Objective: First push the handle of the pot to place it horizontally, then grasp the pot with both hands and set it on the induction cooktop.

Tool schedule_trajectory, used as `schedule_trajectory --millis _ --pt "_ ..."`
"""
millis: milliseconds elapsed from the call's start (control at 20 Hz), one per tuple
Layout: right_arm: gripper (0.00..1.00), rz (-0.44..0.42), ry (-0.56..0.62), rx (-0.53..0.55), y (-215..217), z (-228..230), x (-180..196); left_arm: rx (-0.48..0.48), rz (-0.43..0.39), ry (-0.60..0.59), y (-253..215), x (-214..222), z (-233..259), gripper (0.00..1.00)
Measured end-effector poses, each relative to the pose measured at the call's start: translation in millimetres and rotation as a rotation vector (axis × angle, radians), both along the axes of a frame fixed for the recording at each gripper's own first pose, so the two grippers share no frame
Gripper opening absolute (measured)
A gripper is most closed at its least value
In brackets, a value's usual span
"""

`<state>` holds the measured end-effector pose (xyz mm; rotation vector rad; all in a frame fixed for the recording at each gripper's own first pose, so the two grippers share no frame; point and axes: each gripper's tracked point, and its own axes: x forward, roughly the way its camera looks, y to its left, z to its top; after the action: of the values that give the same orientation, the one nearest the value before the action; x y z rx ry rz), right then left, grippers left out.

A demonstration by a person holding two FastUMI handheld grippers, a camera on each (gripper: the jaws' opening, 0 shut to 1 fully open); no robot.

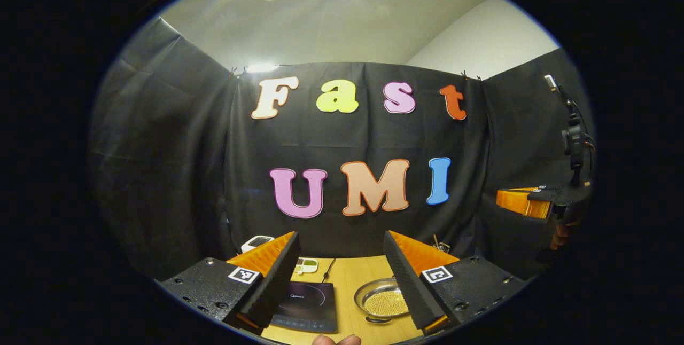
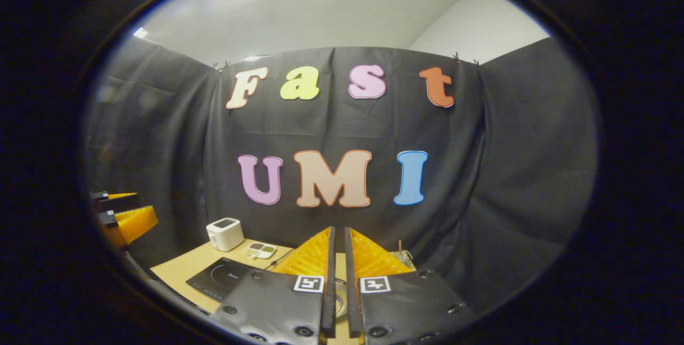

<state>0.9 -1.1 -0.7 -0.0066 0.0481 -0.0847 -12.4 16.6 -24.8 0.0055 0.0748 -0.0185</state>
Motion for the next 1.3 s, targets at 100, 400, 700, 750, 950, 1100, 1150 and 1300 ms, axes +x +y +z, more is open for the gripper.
schedule_trajectory --millis 100,400,700,750,950,1100,1150,1300 --pt "0.1 0.027 0.046 -0.015 7.3 -19.6 5.2 -0.013 0.007 0.012 3.5 1.1 -6.5 0.92" --pt "0.1 0.104 0.169 0.003 23.9 -80.0 31.1 -0.014 0.034 0.072 9.9 19.2 -35.4 0.95" --pt "0.1 0.153 0.267 0.022 25.4 -151.9 69.0 0.017 0.063 0.103 14.8 65.5 -44.3 0.92" --pt "0.1 0.164 0.286 0.03 25.4 -167.6 73.2 0.022 0.063 0.096 12.1 74.7 -43.3 0.95" --pt "0.11 0.191 0.397 0.07 21.0 -228.8 84.3 0.021 0.082 0.107 3.5 101.0 -55.8 0.95" --pt "0.11 0.198 0.481 0.063 16.4 -266.5 85.7 0.006 0.082 0.14 -0.7 114.3 -71.3 0.93" --pt "0.11 0.2 0.507 0.063 17.8 -276.9 85.7 0.001 0.076 0.142 -0.6 120.9 -73.0 0.93" --pt "0.1 0.186 0.589 0.074 20.8 -311.8 81.2 0.007 0.061 0.151 7.0 139.2 -78.8 0.93"
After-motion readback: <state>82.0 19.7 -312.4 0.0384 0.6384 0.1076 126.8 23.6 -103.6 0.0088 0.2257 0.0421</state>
